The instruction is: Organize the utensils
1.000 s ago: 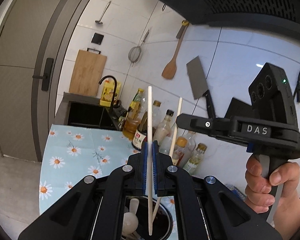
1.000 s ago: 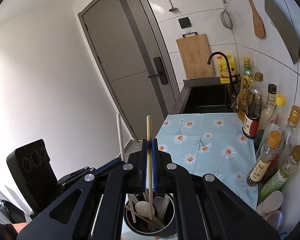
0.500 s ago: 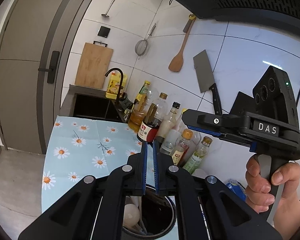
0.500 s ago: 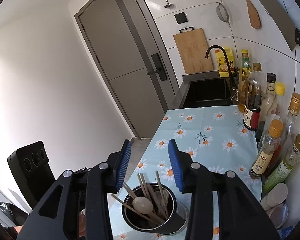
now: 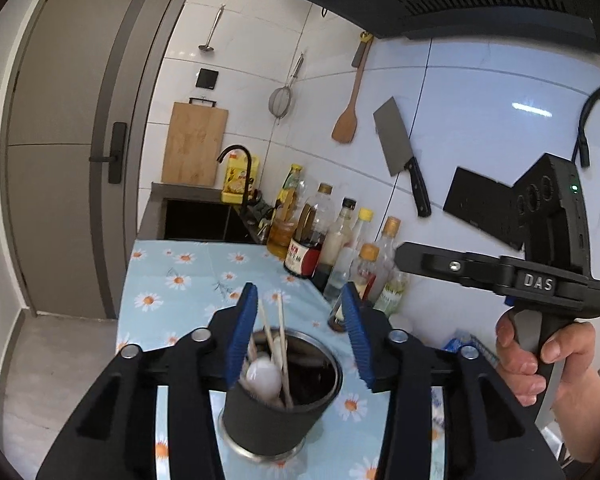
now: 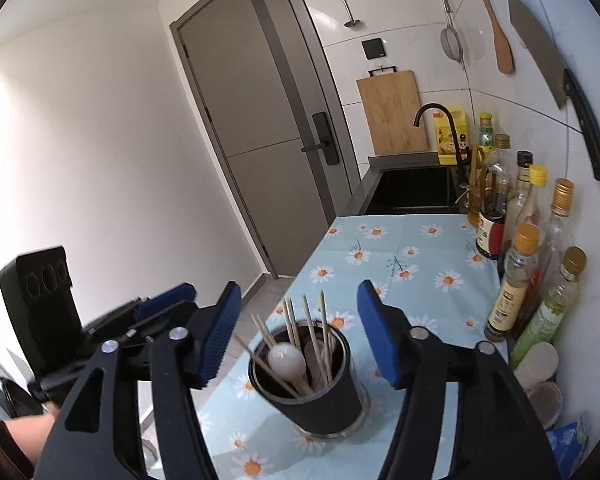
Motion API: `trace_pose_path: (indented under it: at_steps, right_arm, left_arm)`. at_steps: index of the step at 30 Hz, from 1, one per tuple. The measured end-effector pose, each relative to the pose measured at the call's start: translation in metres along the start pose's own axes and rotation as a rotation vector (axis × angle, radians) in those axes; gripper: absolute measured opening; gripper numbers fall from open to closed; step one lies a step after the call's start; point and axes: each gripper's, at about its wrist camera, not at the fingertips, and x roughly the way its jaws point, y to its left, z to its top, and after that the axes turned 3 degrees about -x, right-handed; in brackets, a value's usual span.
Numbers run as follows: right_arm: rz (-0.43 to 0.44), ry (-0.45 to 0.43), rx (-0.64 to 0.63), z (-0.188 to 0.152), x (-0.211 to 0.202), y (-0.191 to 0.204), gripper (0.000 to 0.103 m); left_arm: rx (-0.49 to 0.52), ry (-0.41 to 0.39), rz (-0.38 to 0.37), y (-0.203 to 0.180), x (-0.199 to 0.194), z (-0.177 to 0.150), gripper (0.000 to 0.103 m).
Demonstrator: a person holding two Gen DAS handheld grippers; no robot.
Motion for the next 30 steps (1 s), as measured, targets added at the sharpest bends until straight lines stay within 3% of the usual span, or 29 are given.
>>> trace_pose_path:
  at_steps: [4, 7, 10, 12, 21, 30]
  right_arm:
    - [-0.038, -0.005, -0.075, -0.023, -0.019, 0.007, 0.076]
    - [-0.058, -0.002, -0.119, -0.042, -0.032, 0.010, 0.086]
    - [-0.054, -0.012, -0.102, -0.060, -0.048, 0.006, 0.098]
    - [-0.056, -0.015, -0.086, -0.070, -0.056, 0.004, 0.098]
    - [-0.036, 0.104, -0.050, -0.119, -0.064, -0.005, 0.098]
    - [-0.092, 0.126, -0.085, -0.150, -0.070, 0.000, 0.098]
  left_arm:
    - [0.004, 0.013, 0.029, -0.007, -0.014, -0.014, 0.049]
    - [0.002, 0.017, 0.058, -0.014, -0.024, -0.028, 0.069]
    - [-0.003, 0.035, 0.081, -0.021, -0.032, -0.044, 0.083]
    - [-0.005, 0.039, 0.091, -0.024, -0.036, -0.053, 0.095]
    - [-0.009, 0.068, 0.162, -0.044, -0.050, -0.093, 0.096]
    - [-0.016, 0.116, 0.180, -0.054, -0.062, -0.120, 0.096]
